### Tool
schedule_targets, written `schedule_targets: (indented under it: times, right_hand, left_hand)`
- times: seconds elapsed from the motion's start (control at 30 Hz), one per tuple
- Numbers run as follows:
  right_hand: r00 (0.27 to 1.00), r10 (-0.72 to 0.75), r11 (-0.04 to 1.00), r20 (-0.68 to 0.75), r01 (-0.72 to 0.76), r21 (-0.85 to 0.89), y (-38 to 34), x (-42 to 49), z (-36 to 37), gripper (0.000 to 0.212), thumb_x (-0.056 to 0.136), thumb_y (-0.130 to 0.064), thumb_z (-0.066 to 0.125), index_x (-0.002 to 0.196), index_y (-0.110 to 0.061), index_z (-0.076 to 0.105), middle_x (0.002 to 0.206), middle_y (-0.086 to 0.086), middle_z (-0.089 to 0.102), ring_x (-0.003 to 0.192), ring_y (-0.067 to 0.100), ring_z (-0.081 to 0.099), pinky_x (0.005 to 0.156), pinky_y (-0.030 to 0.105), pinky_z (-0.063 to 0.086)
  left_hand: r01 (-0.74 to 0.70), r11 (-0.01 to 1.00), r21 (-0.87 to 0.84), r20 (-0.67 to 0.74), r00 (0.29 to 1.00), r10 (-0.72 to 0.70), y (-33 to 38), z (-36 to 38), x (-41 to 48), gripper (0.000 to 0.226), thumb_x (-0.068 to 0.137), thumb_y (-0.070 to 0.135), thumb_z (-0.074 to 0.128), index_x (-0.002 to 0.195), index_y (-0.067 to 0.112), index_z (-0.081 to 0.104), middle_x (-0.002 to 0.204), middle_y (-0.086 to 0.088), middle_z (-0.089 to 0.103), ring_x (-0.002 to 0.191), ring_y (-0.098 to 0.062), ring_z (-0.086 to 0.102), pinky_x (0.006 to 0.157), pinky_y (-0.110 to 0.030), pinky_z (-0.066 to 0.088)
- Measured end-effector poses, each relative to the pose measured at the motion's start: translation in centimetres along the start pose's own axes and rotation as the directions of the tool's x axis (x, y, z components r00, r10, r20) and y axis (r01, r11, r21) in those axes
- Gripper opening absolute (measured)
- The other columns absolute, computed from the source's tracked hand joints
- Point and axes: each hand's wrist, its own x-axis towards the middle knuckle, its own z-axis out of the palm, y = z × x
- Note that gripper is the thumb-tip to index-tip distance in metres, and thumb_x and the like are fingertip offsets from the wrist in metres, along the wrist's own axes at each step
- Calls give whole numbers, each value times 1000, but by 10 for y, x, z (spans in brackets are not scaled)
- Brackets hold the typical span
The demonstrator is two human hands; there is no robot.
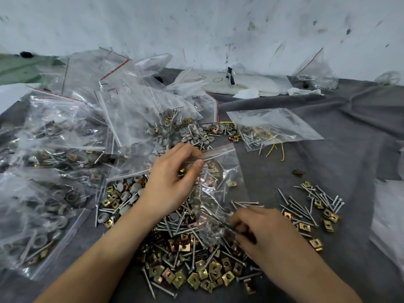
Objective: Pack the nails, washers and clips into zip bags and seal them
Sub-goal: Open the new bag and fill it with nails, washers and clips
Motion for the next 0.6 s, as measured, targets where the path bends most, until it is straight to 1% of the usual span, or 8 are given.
schedule_targets:
  times: [0.1, 0.17, 0.23, 0.3, 0.4, 0.47, 0.53, 0.6]
  right_hand:
    - [1000, 1, 999, -19, 0, 34, 3, 0, -3, 23, 87, -20, 60, 107, -30, 58, 90, -18, 48, 84, 0, 50, 79, 13, 42]
    - [995, -45, 988, -87, 57, 145, -1, 1, -12, 20, 81, -14, 67, 96, -27, 63, 80, -18, 51, 74, -1, 52, 69, 6, 41]
    - [975, -62, 933, -213, 132, 334, -8, 5, -30, 18, 75, -11, 69, 82, -27, 63, 72, -12, 59, 71, 1, 58, 64, 9, 46]
    - [934, -55, 856, -353, 226, 465, -16, 14, -52, 11, 75, -18, 67, 77, -26, 61, 76, -9, 64, 68, 3, 61, 61, 12, 49]
    - [847, -38, 847, -530, 309, 432, -26, 37, -81, 10, 78, -15, 68, 74, -22, 61, 68, -5, 64, 60, 3, 58, 58, 12, 47]
    - [875, -58, 913, -480, 241, 330, -32, 52, -90, 17, 78, -12, 70, 71, -24, 61, 67, -10, 62, 61, -1, 55, 58, 9, 42]
    - [948, -106, 967, -300, 168, 189, -33, 61, -91, 15, 80, -18, 70, 71, -28, 63, 74, -14, 61, 71, -1, 56, 63, 7, 40]
    - [978, -112, 975, -177, 143, 171, -31, 65, -89, 6, 81, -31, 69, 78, -27, 68, 84, -13, 63, 81, 1, 57, 70, 12, 42]
  left_hand:
    - [12, 1000, 8, -3, 1000, -12, -1, 0, -1, 12, 90, 16, 53, 89, 8, 62, 82, 5, 59, 73, -6, 55, 63, -17, 42]
    - [0, 1000, 8, -6, 1000, 0, -1, 0, 0, 13, 91, 16, 52, 89, 8, 62, 85, 3, 60, 76, -6, 56, 66, -16, 43]
    - [-55, 998, 12, 17, 998, 55, 0, 1, 0, 17, 92, 19, 48, 89, 8, 60, 93, 1, 60, 83, -8, 57, 72, -15, 43]
    - [-118, 993, -15, 66, 991, 119, 3, 2, -2, 20, 92, 21, 43, 90, 8, 58, 101, -3, 59, 92, -13, 57, 79, -20, 45]
    - [-214, 975, -58, 97, 971, 219, 4, 3, -5, 22, 95, 18, 41, 90, 3, 57, 108, -6, 57, 100, -16, 54, 83, -24, 43]
    - [-241, 966, -92, 78, 966, 248, 4, 3, -5, 19, 96, 18, 41, 92, 6, 56, 109, -6, 55, 101, -16, 53, 83, -24, 43]
    - [-245, 962, -118, 44, 967, 251, 3, 3, -4, 13, 96, 19, 41, 94, 13, 52, 110, -3, 53, 102, -13, 52, 83, -21, 41]
    - [-256, 960, -110, 1, 966, 257, 3, 4, -4, 9, 96, 19, 42, 96, 15, 51, 109, 0, 52, 101, -8, 52, 83, -17, 40]
